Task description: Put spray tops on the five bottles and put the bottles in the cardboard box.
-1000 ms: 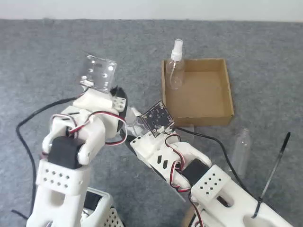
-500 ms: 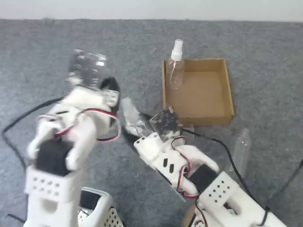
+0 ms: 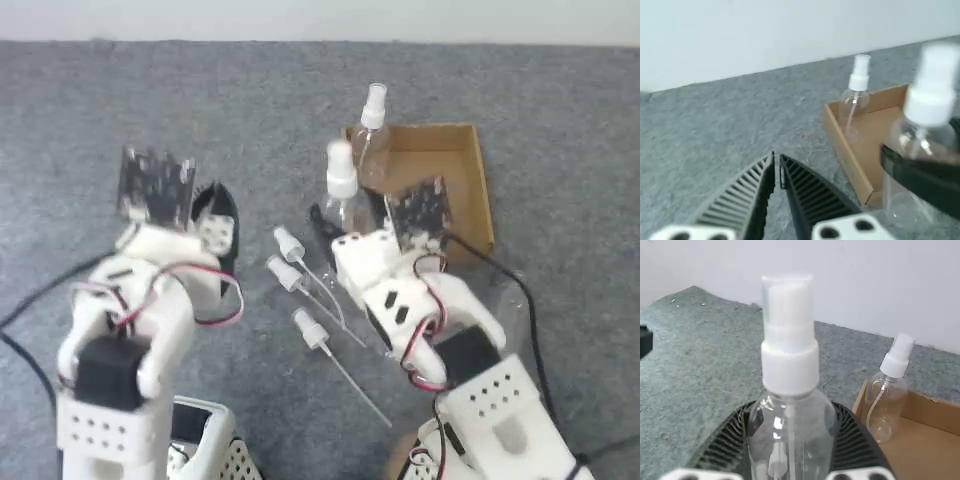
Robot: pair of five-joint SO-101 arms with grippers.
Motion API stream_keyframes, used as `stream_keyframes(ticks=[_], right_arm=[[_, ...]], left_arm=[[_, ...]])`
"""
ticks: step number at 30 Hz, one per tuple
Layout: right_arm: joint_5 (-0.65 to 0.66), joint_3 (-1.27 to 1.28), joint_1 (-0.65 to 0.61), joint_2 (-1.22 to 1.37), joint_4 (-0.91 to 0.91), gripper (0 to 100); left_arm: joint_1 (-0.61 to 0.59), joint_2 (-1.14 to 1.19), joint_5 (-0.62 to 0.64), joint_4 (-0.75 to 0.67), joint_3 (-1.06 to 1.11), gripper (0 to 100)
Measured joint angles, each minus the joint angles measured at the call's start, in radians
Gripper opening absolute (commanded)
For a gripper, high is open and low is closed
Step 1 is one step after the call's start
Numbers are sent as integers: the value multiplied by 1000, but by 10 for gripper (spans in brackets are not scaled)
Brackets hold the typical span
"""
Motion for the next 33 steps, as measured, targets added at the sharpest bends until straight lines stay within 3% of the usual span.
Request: stream_keyframes(ticks=[8,16,20,33], right_arm=[[0,-282,5,370,11,6],[-2,-522,-26,621,103,6],[-3,-605,-84,635,218,6],[-2,-638,-78,497,451,6]], left_arm=[[123,-273,0,-84,342,199],[216,-336,-8,-190,489,235],[219,-336,-8,-224,509,249],[176,-347,-8,-250,511,249]])
